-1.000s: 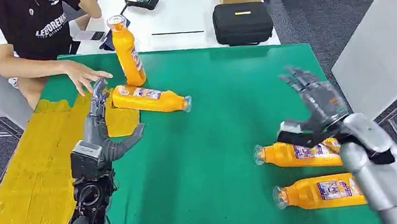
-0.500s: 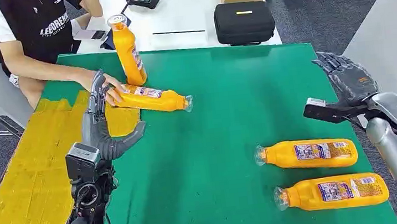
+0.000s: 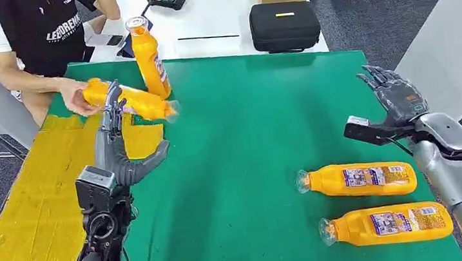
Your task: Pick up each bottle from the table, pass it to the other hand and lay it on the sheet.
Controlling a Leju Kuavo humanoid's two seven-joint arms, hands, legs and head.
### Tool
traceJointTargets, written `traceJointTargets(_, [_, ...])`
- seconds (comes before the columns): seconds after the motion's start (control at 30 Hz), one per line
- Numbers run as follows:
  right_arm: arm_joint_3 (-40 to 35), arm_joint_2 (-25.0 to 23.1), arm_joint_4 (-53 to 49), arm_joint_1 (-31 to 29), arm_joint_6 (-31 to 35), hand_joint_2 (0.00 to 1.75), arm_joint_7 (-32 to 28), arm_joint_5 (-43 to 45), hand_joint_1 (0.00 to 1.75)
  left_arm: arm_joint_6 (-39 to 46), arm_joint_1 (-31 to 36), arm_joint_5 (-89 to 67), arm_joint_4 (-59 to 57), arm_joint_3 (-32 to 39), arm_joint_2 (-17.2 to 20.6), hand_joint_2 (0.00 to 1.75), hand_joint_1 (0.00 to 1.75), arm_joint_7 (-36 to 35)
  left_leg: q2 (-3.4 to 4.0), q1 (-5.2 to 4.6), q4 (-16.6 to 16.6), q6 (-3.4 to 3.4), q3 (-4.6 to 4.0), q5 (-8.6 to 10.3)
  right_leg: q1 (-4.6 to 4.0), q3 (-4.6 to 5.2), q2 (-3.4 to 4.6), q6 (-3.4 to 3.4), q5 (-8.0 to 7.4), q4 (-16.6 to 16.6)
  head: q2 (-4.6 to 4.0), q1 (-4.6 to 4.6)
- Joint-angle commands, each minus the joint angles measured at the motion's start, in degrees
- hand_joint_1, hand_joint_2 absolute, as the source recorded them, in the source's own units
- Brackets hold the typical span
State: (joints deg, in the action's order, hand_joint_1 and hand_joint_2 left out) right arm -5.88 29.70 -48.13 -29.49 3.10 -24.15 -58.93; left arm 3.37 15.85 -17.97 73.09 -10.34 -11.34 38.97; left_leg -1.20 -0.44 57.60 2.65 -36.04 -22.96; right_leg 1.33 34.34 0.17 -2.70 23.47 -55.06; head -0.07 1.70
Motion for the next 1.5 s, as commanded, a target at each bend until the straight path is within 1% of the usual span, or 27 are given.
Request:
traceJointTargets(0.03, [5.45, -7.02, -22.22, 22.57, 0.9, 1.75, 3.58, -1.08, 0.0, 0.11, 2.08, 0.63, -4.26, 0.06, 1.75, 1.75, 0.0, -0.3, -0.08, 0.16, -0.21, -0.24, 0.56, -0.17, -0.18, -0.63, -0.22, 0.23, 0.18, 0.26, 0.0, 0.04])
traceJointTargets(0.07, [5.48, -7.04, -22.42, 22.74, 0.91, 1.75, 3.64, -1.12, 0.0, 0.11, 2.07, 0.63, -4.26, 0.06, 1.75, 1.75, 0.0, -0.3, -0.08, 0.13, -0.16, -0.2, 0.39, -0.14, -0.15, -0.46, -0.21, 0.2, 0.15, 0.2, 0.0, 0.0])
traceJointTargets(0.1, [5.54, -6.96, -22.85, 22.71, 0.66, 1.75, 3.88, -1.23, 0.0, 0.1, 2.06, 0.63, -4.23, 0.05, 1.73, 1.75, 0.0, -0.3, 0.0, 0.13, -0.13, -0.25, 0.52, -0.25, -0.17, -0.57, -0.16, 0.28, 0.25, 0.15, 0.0, 0.02])
traceJointTargets(0.17, [5.68, -6.77, -22.56, 21.95, 0.17, 1.75, 4.01, -1.26, 0.0, 0.07, 2.1, 0.63, -4.21, 0.03, 1.69, 1.75, 0.0, -0.3, 0.03, 0.05, -0.07, -0.18, 0.13, -0.16, -0.08, -0.19, -0.09, 0.05, 0.23, 0.04, 0.0, 0.04])
traceJointTargets(0.2, [5.71, -6.73, -22.18, 21.56, -0.03, 1.75, 3.99, -1.26, 0.0, 0.06, 2.11, 0.63, -4.2, 0.02, 1.69, 1.75, 0.0, -0.3, 0.14, 0.05, -0.05, -0.25, 0.3, -0.27, -0.08, -0.33, -0.03, 0.1, 0.3, 0.01, 0.0, 0.04])
traceJointTargets(0.27, [6.2, -7.11, -22.35, 21.87, -0.02, 1.75, 3.79, -1.39, 0.0, 0.05, 2.14, 0.65, -4.26, 0.05, 1.67, 1.75, 0.0, -0.32, 0.03, 0.06, -0.06, -0.2, 0.05, -0.17, -0.08, -0.1, -0.09, 0.03, 0.2, 0.05, 0.0, 0.02])
traceJointTargets(0.33, [8.19, -10.3, -28.09, 27.58, 0.68, 1.75, 4.51, -4.26, 0.0, -0.04, 2.38, 0.8, -4.78, 0.18, 1.62, 1.75, 0.0, -0.49, 0.16, 0.08, -0.06, -0.31, 0.37, -0.3, -0.11, -0.39, -0.03, 0.14, 0.31, 0.06, 0.0, 0.02])
traceJointTargets(0.4, [8.7, -12.36, -31.76, 31.52, 1.52, 1.75, 5.31, -5.18, 0.0, -0.22, 2.92, 1.0, -5.55, 0.3, 1.66, 1.75, 0.0, -0.68, -0.11, 0.12, -0.11, -0.25, 0.17, -0.16, -0.12, -0.24, -0.26, 0.09, 0.26, 0.13, 0.0, 0.0])
traceJointTargets(0.43, [9.09, -13.57, -33.63, 33.19, 1.86, 1.75, 5.71, -5.71, 0.0, -0.27, 3.26, 1.05, -5.98, 0.34, 1.67, 1.75, 0.0, -0.81, -0.12, 0.15, -0.13, -0.3, 0.31, -0.21, -0.15, -0.36, -0.29, 0.14, 0.32, 0.14, 0.0, 0.0])
traceJointTargets(0.47, [9.51, -14.29, -34.74, 34.07, 2.03, 1.75, 5.97, -6.09, 0.0, -0.32, 3.49, 1.08, -6.33, 0.37, 1.67, 1.75, 0.0, -0.87, -0.16, 0.12, -0.11, -0.23, 0.13, -0.15, -0.12, -0.21, -0.27, 0.08, 0.26, 0.11, 0.0, -0.02])
traceJointTargets(0.5, [9.96, -14.67, -35.54, 34.78, 1.44, 1.75, 6.27, -6.41, 0.0, -0.4, 3.7, 1.14, -6.74, 0.39, 1.66, 1.75, 0.0, -0.96, -0.1, 0.15, -0.14, -0.41, 0.58, -0.35, -0.17, -0.63, -0.3, 0.25, 0.47, 0.11, 0.0, 0.02])
traceJointTargets(0.57, [10.95, -14.73, -35.47, 34.93, 1.33, 1.75, 6.29, -6.5, 0.0, -0.49, 3.86, 1.25, -7.38, 0.47, 1.68, 1.75, 0.0, -1.11, -0.05, 0.09, -0.08, -0.24, 0.13, -0.18, -0.09, -0.17, -0.18, 0.07, 0.27, 0.07, 0.0, 0.0])
traceJointTargets(0.6, [11.82, -14.59, -34.99, 34.67, 0.71, 1.75, 5.95, -6.09, 0.0, -0.54, 3.95, 1.27, -7.88, 0.58, 1.6, 1.75, 0.0, -1.12, 0.0, 0.1, -0.08, -0.31, 0.32, -0.28, -0.11, -0.35, -0.17, 0.14, 0.36, 0.06, 0.0, 0.02])
traceJointTargets(0.63, [12.68, -14.44, -34.57, 34.42, 0.25, 1.75, 5.62, -5.56, 0.0, -0.58, 4.19, 1.26, -8.4, 0.65, 1.54, 1.75, 0.0, -1.12, 0.0, 0.05, -0.09, -0.23, 0.14, -0.18, -0.06, -0.14, -0.14, 0.06, 0.26, 0.05, 0.0, 0.04])
traceJointTargets(0.67, [13.09, -14.36, -34.32, 34.27, 0.0, 1.75, 5.48, -5.43, 0.0, -0.6, 4.36, 1.25, -8.76, 0.68, 1.51, 1.75, 0.0, -1.11, 0.06, 0.07, -0.06, -0.3, 0.34, -0.28, -0.08, -0.33, -0.13, 0.12, 0.35, 0.04, 0.0, 0.02])
traceJointTargets(0.7, [13.99, -14.25, -33.56, 33.64, -0.44, 1.75, 5.23, -5.19, 0.0, -0.77, 4.83, 1.39, -9.59, 0.82, 1.41, 1.75, 0.0, -1.21, 0.0, 0.08, -0.06, -0.24, 0.15, -0.19, -0.09, -0.16, -0.16, 0.07, 0.27, 0.06, 0.0, 0.0])
traceJointTargets(0.8, [15.99, -13.65, -29.92, 30.66, -1.2, 1.75, 4.8, -4.73, 0.0, -1.1, 5.8, 1.58, -11.46, 0.87, 1.1, 1.75, 0.0, -1.3, 0.07, 0.05, -0.04, -0.28, 0.27, -0.23, -0.06, -0.25, -0.12, 0.12, 0.3, 0.03, 0.0, 0.0])
traceJointTargets(0.83, [16.78, -13.3, -27.86, 29.4, -1.4, 1.75, 4.88, -4.75, 0.0, -1.28, 6.02, 1.65, -12.06, 0.87, 0.96, 1.75, 0.0, -1.3, 0.03, 0.03, -0.07, -0.21, 0.12, -0.15, -0.03, -0.11, -0.12, 0.06, 0.23, 0.06, 0.0, 0.02])
traceJointTargets(1.0, [19.37, -11.1, -18.22, 24.89, -2.29, 1.75, 4.49, -4.7, 0.0, -1.98, 6.51, 2.15, -13.38, 0.97, 0.93, 1.75, 0.0, -1.5, 0.14, 0.03, -0.08, -0.27, 0.36, -0.24, -0.04, -0.36, -0.06, 0.12, 0.26, 0.12, 0.0, 0.02])
traceJointTargets(1.03, [19.4, -10.75, -16.13, 23.69, -2.01, 1.75, 4.99, -5.17, 0.0, -2.08, 6.65, 2.28, -13.68, 0.89, 1.05, 1.75, 0.0, -1.54, 0.07, 0.03, -0.07, -0.18, 0.14, -0.14, -0.04, -0.15, -0.08, 0.04, 0.17, 0.12, 0.0, 0.0])
traceJointTargets(1.07, [19.36, -10.44, -14.1, 22.5, -1.5, 1.75, 5.26, -5.65, 0.0, -2.12, 6.79, 2.3, -14.0, 0.93, 1.11, 1.75, 0.0, -1.56, 0.12, 0.03, -0.08, -0.24, 0.32, -0.21, -0.05, -0.32, -0.06, 0.09, 0.24, 0.12, 0.0, 0.0])
traceJointTargets(1.17, [18.82, -9.53, -7.41, 18.29, 0.47, 1.75, 6.08, -7.85, 0.0, -2.28, 7.19, 2.63, -15.28, 0.97, 1.19, 1.75, 0.0, -1.58, 0.19, 0.03, -0.07, -0.2, 0.24, -0.19, -0.05, -0.23, 0.03, 0.05, 0.18, 0.13, 0.0, 0.0])
traceJointTargets(1.2, [18.82, -9.53, -7.41, 18.29, 0.47, 1.75, 6.08, -7.85, 0.0, -2.28, 7.19, 2.63, -15.28, 0.97, 1.19, 1.75, 0.0, -1.58, 0.23, 0.03, -0.08, -0.25, 0.41, -0.25, -0.05, -0.39, 0.04, 0.1, 0.24, 0.13, 0.0, 0.0])
traceJointTargets(1.3, [18.78, -9.52, -7.07, 18.02, 0.55, 1.75, 6.02, -7.88, 0.0, -2.29, 7.22, 2.63, -15.36, 0.98, 1.18, 1.75, 0.0, -1.59, 0.14, 0.04, -0.06, -0.2, 0.18, -0.16, -0.06, -0.17, -0.03, 0.05, 0.18, 0.11, 0.0, 0.02])
traceJointTargets(1.43, [18.78, -9.52, -7.07, 18.02, 0.55, 1.75, 6.02, -7.88, 0.0, -2.29, 7.22, 2.63, -15.36, 0.98, 1.18, 1.75, 0.0, -1.59, 0.13, 0.04, -0.05, -0.2, 0.16, -0.18, -0.06, -0.16, -0.04, 0.05, 0.2, 0.09, 0.0, 0.02])
traceJointTargets(1.47, [18.78, -9.52, -7.07, 18.02, 0.55, 1.75, 6.02, -7.88, 0.0, -2.29, 7.22, 2.63, -15.36, 0.98, 1.18, 1.75, 0.0, -1.59, 0.22, 0.05, -0.06, -0.26, 0.36, -0.26, -0.07, -0.32, 0.02, 0.11, 0.26, 0.09, 0.0, 0.02])
traceJointTargets(1.5, [18.78, -9.52, -7.07, 18.02, 0.55, 1.75, 6.02, -7.88, 0.0, -2.29, 7.22, 2.63, -15.36, 0.98, 1.18, 1.75, 0.0, -1.59, 0.15, 0.04, -0.06, -0.21, 0.23, -0.19, -0.05, -0.22, -0.03, 0.06, 0.22, 0.1, 0.0, 0.02])
